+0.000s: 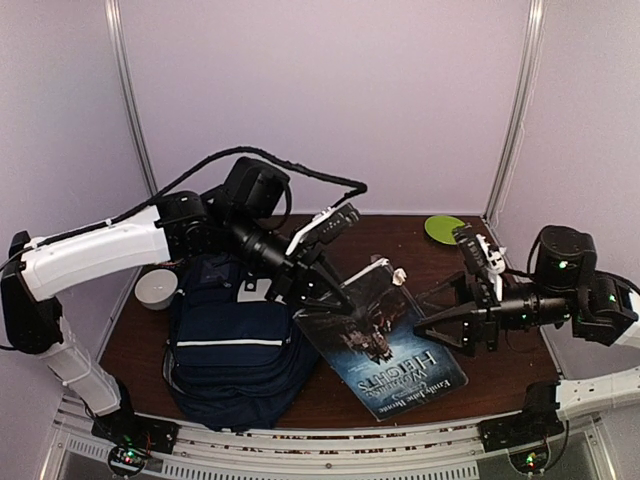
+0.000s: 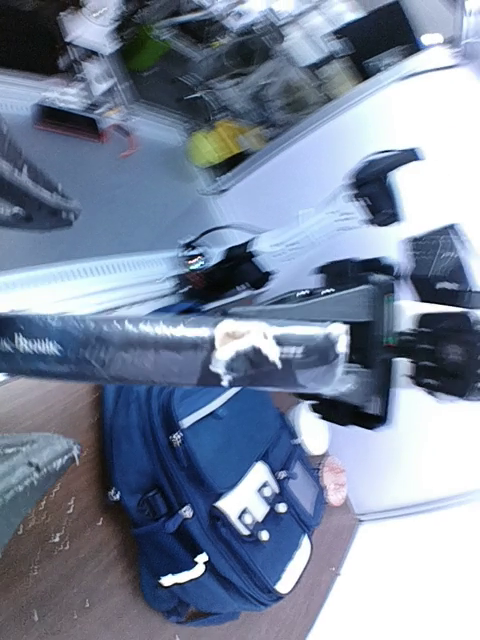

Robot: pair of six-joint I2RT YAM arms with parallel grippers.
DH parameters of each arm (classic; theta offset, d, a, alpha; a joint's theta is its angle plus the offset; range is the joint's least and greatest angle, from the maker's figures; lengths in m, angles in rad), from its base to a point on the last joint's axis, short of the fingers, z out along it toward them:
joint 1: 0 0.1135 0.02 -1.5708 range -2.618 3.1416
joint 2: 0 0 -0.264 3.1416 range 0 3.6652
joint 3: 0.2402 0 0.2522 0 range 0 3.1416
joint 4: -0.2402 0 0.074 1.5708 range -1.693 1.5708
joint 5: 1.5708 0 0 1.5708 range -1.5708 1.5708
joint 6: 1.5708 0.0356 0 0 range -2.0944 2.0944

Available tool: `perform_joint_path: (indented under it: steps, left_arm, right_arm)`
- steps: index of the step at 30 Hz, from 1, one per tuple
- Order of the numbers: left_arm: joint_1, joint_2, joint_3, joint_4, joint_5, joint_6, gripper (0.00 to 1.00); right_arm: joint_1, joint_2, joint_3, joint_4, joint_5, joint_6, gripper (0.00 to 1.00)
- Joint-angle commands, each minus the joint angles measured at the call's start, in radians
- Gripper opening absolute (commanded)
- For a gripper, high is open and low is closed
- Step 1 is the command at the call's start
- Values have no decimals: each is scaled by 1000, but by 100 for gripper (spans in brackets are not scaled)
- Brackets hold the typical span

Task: Pack the student bag
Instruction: Pick up the book from the center of the board.

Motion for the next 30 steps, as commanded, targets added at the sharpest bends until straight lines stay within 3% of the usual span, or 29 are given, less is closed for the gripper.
perform_joint_path:
  steps: [1, 3, 5, 9, 15, 18, 23, 24, 26, 28, 30]
  left_arm:
    - [83, -163, -165, 682, 116, -392, 0]
    - [105, -182, -236, 871, 109, -523, 0]
    - [112, -188, -252, 941, 92, -571, 0]
    - [115, -198, -296, 1039, 40, -630, 0]
    - [117, -191, -362, 1263, 2, -781, 0]
    - [117, -192, -374, 1279, -7, -792, 0]
    - [117, -204, -383, 1193, -22, -753, 0]
    - [118, -214, -379, 1127, -34, -721, 7]
    - [118, -251, -370, 925, -81, -609, 46]
    - [118, -318, -373, 674, -201, -462, 76]
    - [118, -403, -411, 497, -363, -380, 93]
  right_arm:
    - [1, -102, -166, 290, 79, 189, 75]
    - [2, -139, -230, 383, 107, 255, 84]
    - [1, -166, -273, 445, 141, 292, 88]
    - [1, -213, -338, 550, 196, 346, 91]
    - [1, -221, -365, 573, 287, 370, 89]
    - [1, -217, -377, 624, 277, 388, 76]
    - [-1, -173, -361, 684, 232, 415, 24]
    - [-1, -169, -357, 688, 225, 416, 16]
    - [-1, -174, -348, 675, 225, 412, 3]
    - [-1, -198, -340, 624, 254, 399, 0]
    - [0, -227, -337, 559, 296, 373, 0]
